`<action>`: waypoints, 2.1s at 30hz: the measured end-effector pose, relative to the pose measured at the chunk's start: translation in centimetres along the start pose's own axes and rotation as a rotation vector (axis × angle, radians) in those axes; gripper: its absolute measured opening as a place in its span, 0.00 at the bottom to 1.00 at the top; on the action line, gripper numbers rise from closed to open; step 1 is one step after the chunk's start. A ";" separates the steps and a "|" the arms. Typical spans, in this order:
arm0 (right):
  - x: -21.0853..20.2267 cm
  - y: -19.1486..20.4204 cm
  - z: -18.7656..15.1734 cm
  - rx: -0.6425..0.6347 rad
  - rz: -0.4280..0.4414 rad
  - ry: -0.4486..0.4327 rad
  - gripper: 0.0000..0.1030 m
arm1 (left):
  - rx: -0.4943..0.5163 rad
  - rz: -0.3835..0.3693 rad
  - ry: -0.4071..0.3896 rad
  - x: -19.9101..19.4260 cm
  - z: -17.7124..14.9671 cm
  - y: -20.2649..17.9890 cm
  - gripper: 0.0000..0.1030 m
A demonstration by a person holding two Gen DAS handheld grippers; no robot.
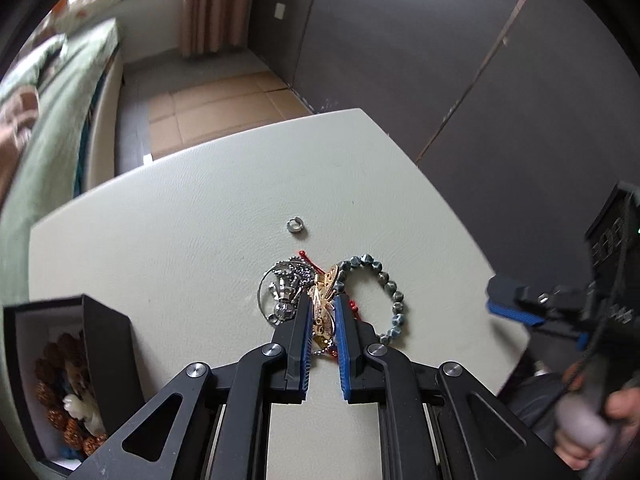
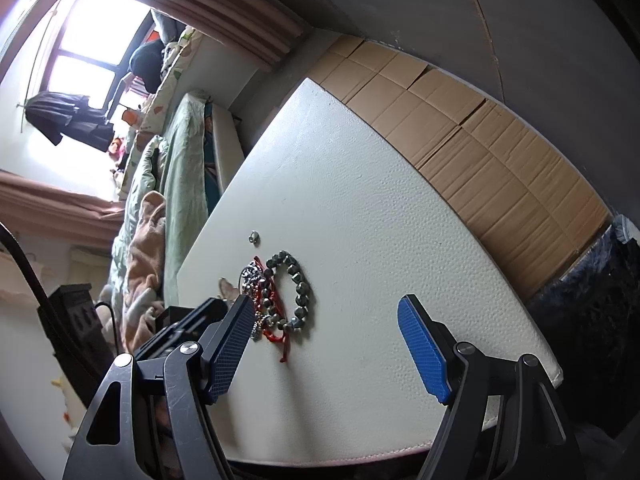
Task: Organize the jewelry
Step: 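Lift the gold butterfly pendant out of the tangle with the left gripper, then drop the pendant in the box with left gripper while right gripper grasps grey bracelet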
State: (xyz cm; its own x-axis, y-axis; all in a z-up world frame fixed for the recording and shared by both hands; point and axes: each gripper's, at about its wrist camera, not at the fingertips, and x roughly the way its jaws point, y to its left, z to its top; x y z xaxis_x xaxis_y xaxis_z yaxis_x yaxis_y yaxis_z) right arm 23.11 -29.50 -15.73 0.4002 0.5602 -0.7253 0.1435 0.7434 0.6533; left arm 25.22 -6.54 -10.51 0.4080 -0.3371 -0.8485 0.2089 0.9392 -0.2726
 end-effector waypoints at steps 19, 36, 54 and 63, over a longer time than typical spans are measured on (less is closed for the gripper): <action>4.5 4.7 0.2 -0.161 -0.131 0.048 0.47 | -0.095 -0.082 -0.068 -4.7 0.3 1.9 0.11; 8.0 9.6 -1.6 -0.484 -0.548 0.012 0.12 | -0.127 -0.048 -0.135 -9.5 -1.5 6.5 0.11; -0.3 11.6 -3.2 -0.414 -0.220 -0.174 0.10 | -0.204 0.017 -0.160 -12.2 -3.9 12.1 0.11; 1.0 14.9 -4.6 -0.449 -0.117 -0.171 0.10 | -0.281 0.033 -0.117 -11.7 -4.2 14.4 0.52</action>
State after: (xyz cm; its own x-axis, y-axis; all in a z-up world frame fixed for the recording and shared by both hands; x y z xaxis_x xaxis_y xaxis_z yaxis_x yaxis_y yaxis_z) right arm 21.48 -16.20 -7.71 0.5532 0.4237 -0.7172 -0.1932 0.9028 0.3843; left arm 19.77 11.17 -6.44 0.5137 -0.2958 -0.8054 -0.0539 0.9257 -0.3743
